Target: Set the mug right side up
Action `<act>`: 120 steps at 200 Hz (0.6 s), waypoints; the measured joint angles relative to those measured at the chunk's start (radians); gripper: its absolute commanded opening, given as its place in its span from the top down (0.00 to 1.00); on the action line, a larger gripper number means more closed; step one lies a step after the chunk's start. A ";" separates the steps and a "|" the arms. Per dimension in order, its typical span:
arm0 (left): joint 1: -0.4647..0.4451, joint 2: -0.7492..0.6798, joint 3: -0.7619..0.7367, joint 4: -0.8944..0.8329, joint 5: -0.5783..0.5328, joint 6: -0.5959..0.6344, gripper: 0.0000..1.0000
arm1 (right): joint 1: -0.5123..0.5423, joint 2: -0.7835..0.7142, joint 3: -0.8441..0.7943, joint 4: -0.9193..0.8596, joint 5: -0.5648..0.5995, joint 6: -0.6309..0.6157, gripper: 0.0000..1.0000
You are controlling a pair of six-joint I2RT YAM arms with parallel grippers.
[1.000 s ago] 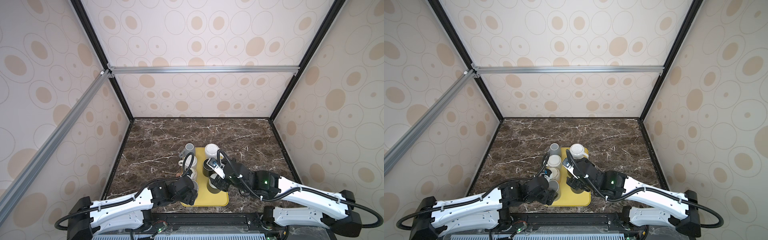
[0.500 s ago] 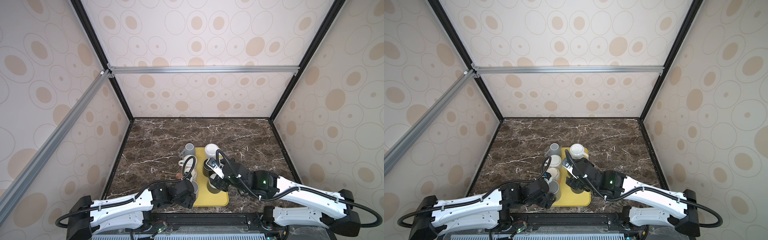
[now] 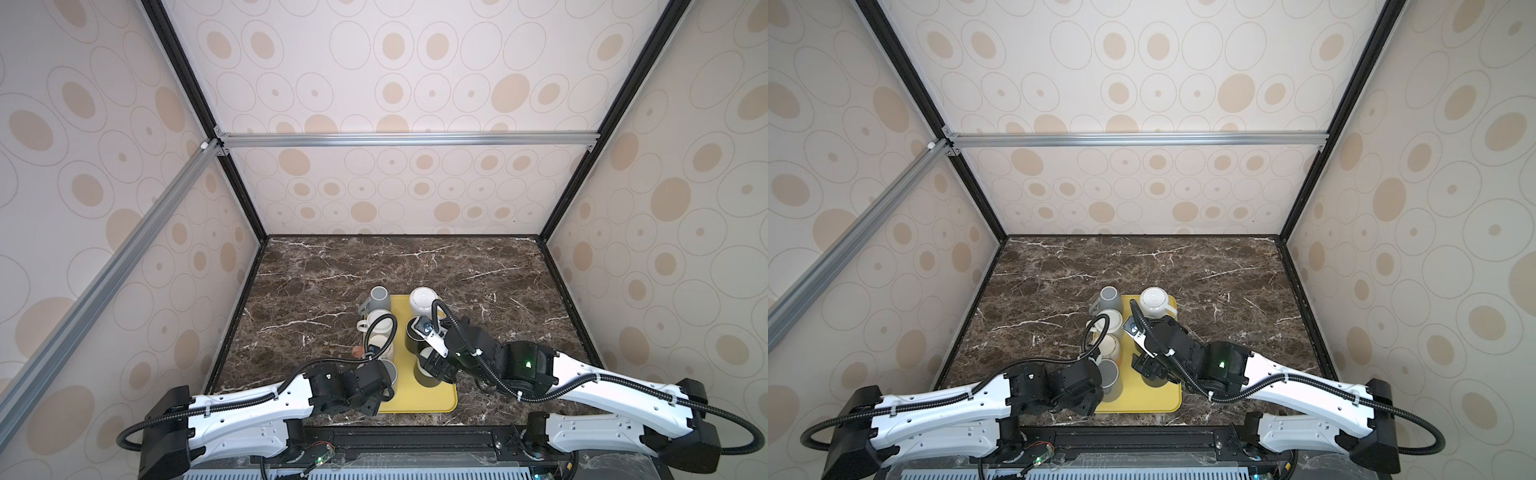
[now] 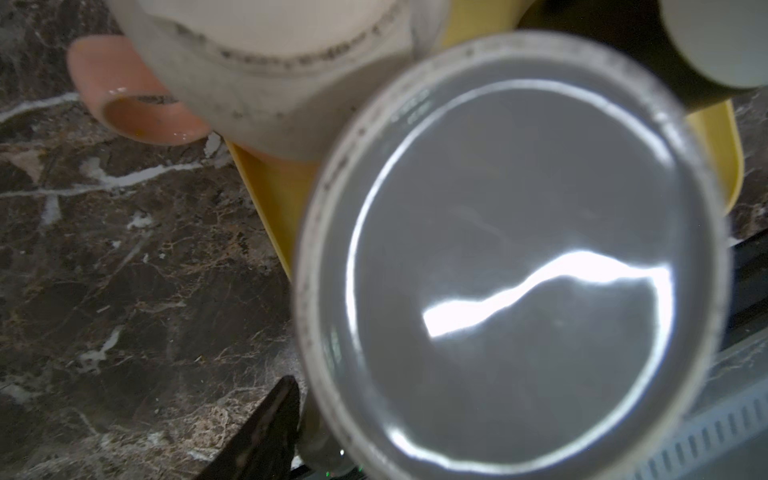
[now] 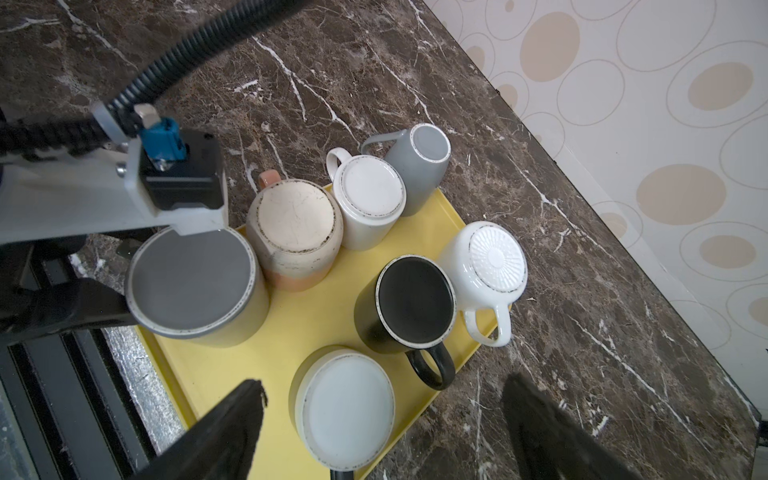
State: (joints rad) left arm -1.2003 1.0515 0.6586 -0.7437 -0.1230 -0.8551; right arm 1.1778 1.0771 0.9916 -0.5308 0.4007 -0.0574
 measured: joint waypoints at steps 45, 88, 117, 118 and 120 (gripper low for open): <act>0.000 0.039 0.012 0.000 0.001 0.032 0.46 | 0.000 -0.002 -0.007 0.001 0.000 0.000 0.08; -0.001 0.039 0.036 -0.002 0.011 0.044 0.61 | 0.000 -0.002 -0.008 0.001 0.000 0.000 0.08; -0.001 0.044 0.036 0.001 0.014 0.049 0.63 | 0.000 -0.002 -0.008 0.001 0.000 0.000 0.08; -0.001 0.045 0.036 0.001 0.014 0.049 0.63 | 0.000 -0.002 -0.008 0.001 0.000 0.000 0.08; -0.001 0.046 0.036 0.001 0.014 0.050 0.63 | 0.000 -0.002 -0.008 0.001 0.000 0.000 0.08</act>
State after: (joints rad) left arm -1.2015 1.0973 0.6945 -0.7425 -0.1089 -0.8051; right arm 1.1778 1.0748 0.9840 -0.5301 0.4004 -0.0570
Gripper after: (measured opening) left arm 0.376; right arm 0.921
